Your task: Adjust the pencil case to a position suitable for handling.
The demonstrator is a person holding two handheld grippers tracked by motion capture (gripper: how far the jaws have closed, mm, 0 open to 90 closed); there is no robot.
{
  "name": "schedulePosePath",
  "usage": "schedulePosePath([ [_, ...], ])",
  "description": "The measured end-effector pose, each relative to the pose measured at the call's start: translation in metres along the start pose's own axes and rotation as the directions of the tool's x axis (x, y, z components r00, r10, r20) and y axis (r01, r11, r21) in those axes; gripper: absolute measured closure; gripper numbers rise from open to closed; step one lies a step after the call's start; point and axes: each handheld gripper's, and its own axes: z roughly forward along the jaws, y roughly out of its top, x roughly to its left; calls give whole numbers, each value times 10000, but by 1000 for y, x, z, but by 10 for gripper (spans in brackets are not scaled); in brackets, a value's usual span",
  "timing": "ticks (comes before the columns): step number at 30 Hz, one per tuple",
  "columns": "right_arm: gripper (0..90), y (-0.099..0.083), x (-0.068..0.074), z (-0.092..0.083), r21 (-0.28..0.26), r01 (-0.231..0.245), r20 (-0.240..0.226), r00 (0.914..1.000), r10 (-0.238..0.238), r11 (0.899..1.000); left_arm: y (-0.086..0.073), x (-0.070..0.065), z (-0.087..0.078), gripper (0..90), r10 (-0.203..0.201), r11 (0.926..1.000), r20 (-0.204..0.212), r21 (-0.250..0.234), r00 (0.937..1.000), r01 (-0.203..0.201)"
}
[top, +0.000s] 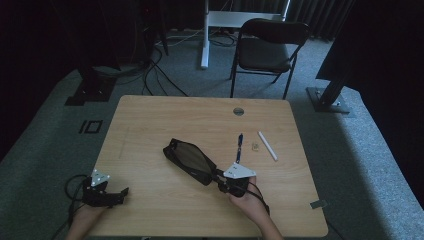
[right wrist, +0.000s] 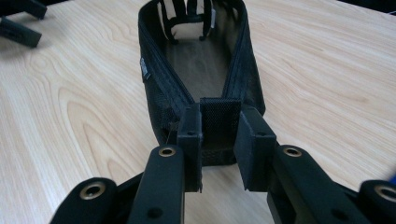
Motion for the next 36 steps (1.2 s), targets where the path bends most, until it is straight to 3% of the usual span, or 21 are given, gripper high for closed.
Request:
schedulePosePath([
  [16,731,-21,-10,-37,27,-58,356,9993,57,10000,0,0,0,0,1,10000,-3,-6,10000,-1],
  [23,730,-29,-12,-51,103,282,430,9987,-286,9995,0,0,0,0,0,10000,-3,-5,10000,0],
  [36,730,-38,-18,-72,192,285,440,9986,-293,9994,0,0,0,0,1,10000,-5,-7,10000,-1],
])
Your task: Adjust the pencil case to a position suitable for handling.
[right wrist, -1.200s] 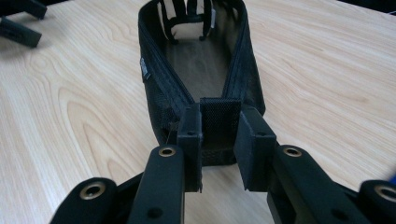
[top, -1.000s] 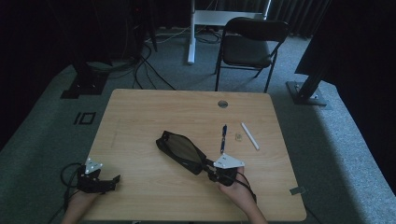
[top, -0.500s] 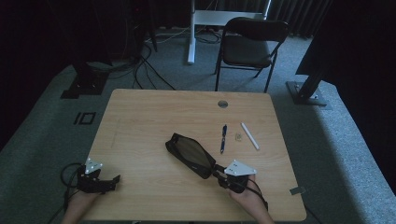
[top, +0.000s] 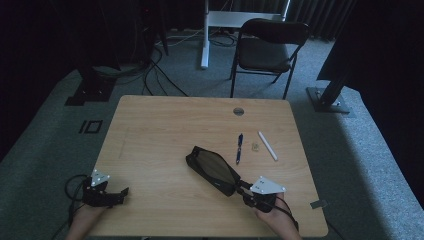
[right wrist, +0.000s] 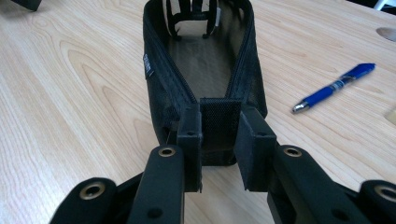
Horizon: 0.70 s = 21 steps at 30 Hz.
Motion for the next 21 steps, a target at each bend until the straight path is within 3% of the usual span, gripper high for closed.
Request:
schedulePosePath([
  [21,729,-20,-19,-29,-1,-247,276,9993,247,9997,0,0,0,0,-4,10000,1,0,10000,4],
])
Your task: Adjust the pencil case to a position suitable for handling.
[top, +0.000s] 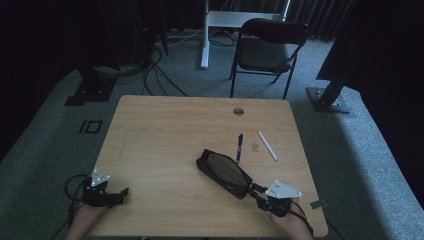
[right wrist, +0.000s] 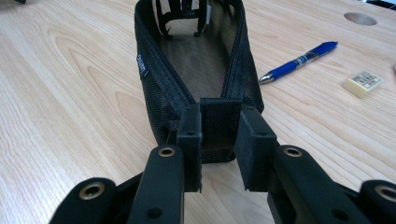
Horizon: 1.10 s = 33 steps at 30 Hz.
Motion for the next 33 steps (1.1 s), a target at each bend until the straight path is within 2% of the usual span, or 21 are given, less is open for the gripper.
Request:
schedulePosePath([
  [4,722,0,-3,-5,-14,-141,22,9999,141,9999,0,0,0,0,1,10000,0,0,10000,-1],
  [6,669,1,-5,-7,-92,-276,3,9996,276,9996,0,0,0,0,3,10000,0,2,10000,-3],
  [11,628,4,-7,-12,-246,-350,47,9994,351,9991,0,0,0,0,4,10000,0,2,10000,-4],
  [18,560,13,-14,-19,-729,-703,71,9975,710,9949,0,0,0,0,0,10000,-1,-2,10000,0],
  [22,533,18,-22,-23,-965,-939,333,9947,975,9909,0,0,0,0,5,10000,0,1,10000,-5],
  [27,486,23,-31,-25,-1278,-1266,615,9889,1353,9837,0,0,0,0,1,10000,-1,2,10000,-1],
  [30,418,22,-44,-21,-1197,-1556,1004,9807,1678,9805,0,0,0,0,3,10000,-1,3,10000,-3],
  [31,418,22,-44,-21,-1197,-1556,1004,9807,1678,9805,0,0,0,0,1,10000,-1,2,10000,-1],
  [33,376,20,-54,-17,-1148,-1816,1334,9714,1963,9767,0,0,0,0,3,10000,-2,4,10000,-3],
])
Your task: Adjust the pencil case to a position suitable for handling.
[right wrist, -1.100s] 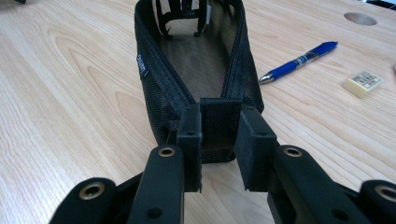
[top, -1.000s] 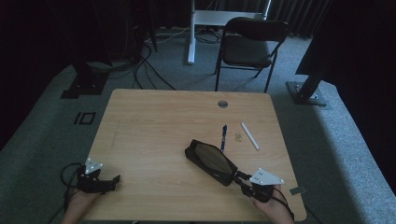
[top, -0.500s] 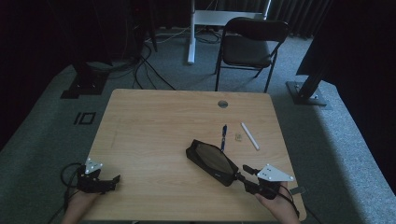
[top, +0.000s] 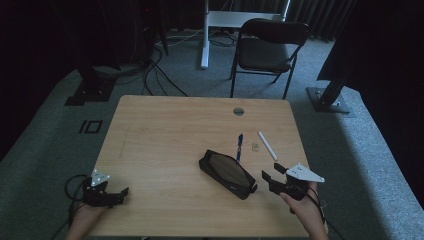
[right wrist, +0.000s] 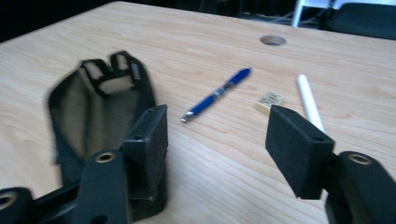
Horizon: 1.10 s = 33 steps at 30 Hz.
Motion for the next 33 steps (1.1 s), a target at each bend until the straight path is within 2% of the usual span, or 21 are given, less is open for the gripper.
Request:
schedulePosePath([
  [6,327,-6,-15,12,311,-201,517,9985,184,9993,0,0,0,0,-1,10000,0,-4,10000,1],
  [14,315,-9,-27,25,430,-468,911,9949,427,9980,0,0,0,0,-3,10000,0,-3,10000,3],
  [25,307,-3,-36,40,396,-582,1278,9904,527,9975,0,0,0,0,0,10000,2,4,10000,0],
  [33,307,-4,-41,51,570,-593,1336,9897,512,9966,0,-1,0,0,-45,10000,-17,-11,10000,45],
])
